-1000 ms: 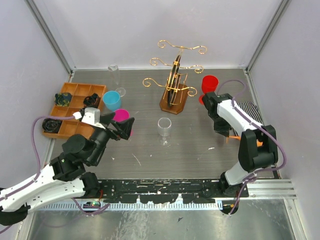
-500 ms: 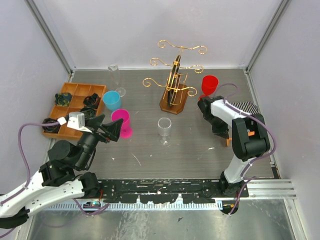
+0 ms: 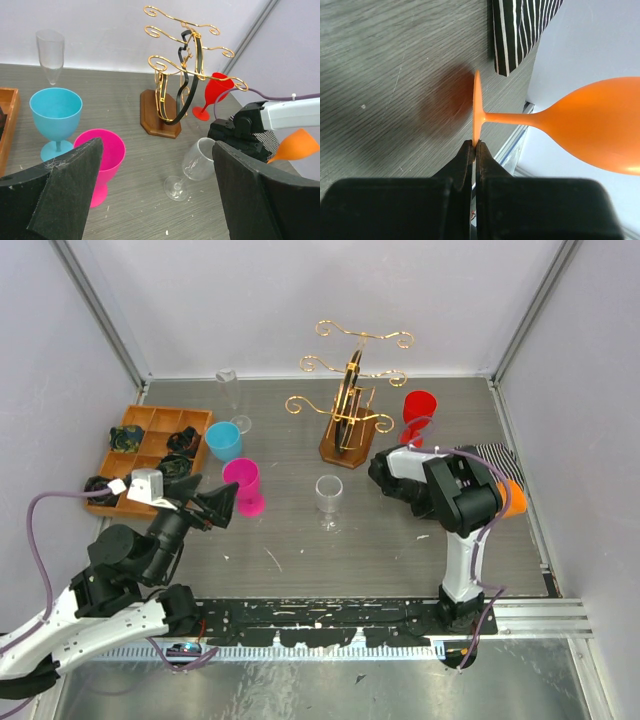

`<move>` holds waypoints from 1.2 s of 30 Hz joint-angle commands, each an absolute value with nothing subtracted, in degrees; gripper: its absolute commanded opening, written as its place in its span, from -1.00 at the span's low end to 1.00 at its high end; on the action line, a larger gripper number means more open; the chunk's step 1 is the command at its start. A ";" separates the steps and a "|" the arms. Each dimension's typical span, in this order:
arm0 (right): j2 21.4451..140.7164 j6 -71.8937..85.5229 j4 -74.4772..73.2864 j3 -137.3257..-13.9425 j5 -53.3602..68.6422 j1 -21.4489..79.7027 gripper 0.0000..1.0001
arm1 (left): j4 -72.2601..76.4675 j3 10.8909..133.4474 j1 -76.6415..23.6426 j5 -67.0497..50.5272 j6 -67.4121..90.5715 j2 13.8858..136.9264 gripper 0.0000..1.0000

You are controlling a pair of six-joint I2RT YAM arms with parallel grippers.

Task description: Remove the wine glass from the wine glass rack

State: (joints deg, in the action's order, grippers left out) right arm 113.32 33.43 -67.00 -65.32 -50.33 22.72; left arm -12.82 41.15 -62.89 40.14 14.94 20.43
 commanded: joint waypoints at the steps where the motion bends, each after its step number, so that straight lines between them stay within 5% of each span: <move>1: 115.12 38.50 -63.42 -68.41 -47.93 24.46 -0.98 | -14.95 43.04 -62.91 42.16 13.72 17.81 0.93; 13: 120.93 40.51 -63.68 -71.22 -46.92 28.17 -0.94 | -18.04 43.85 -62.93 42.85 13.46 15.56 0.92; 28: 123.68 39.06 -62.07 -72.19 -45.87 30.40 -0.14 | -19.42 44.35 -62.95 43.52 13.40 15.18 0.91; 36: 125.16 37.77 -60.21 -73.21 -42.57 33.37 -0.10 | -19.75 44.54 -62.94 43.37 13.86 15.73 0.91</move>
